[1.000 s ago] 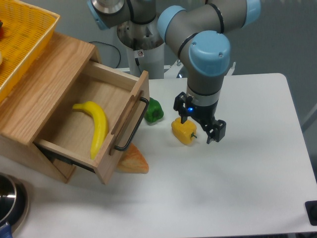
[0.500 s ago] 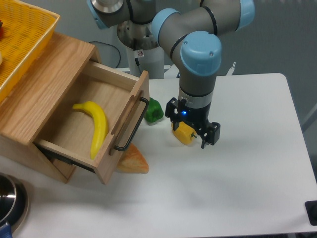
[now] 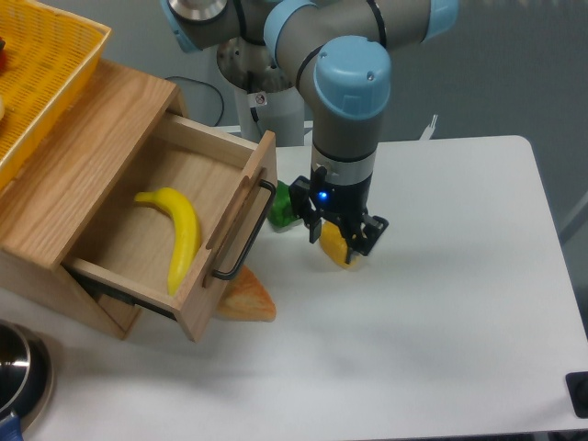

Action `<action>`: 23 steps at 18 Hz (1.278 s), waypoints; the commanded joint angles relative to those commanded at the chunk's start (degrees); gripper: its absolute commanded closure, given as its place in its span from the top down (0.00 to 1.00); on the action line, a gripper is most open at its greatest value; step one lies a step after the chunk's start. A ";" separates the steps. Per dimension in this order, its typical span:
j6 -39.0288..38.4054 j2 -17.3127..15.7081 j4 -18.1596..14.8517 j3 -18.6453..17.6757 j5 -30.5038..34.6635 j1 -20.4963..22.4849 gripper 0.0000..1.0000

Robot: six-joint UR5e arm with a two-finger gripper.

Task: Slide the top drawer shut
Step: 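Move the gripper down and toward the open drawer's front panel, then bring the gripper against the drawer front beside the black handle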

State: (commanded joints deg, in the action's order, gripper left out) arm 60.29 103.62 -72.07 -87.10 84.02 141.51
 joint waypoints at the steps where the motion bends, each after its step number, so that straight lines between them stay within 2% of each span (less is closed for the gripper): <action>1: 0.00 0.17 0.00 -0.09 0.00 -0.35 0.00; 8: 0.09 -0.26 -0.96 -0.18 -0.26 -0.18 0.00; 15: -0.96 -3.16 -6.15 -0.18 -0.53 -1.49 0.00; 23: -4.40 -3.51 -6.33 -0.26 -0.62 -4.31 0.00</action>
State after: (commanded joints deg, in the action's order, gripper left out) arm 55.90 100.11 -78.40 -87.36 83.41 137.20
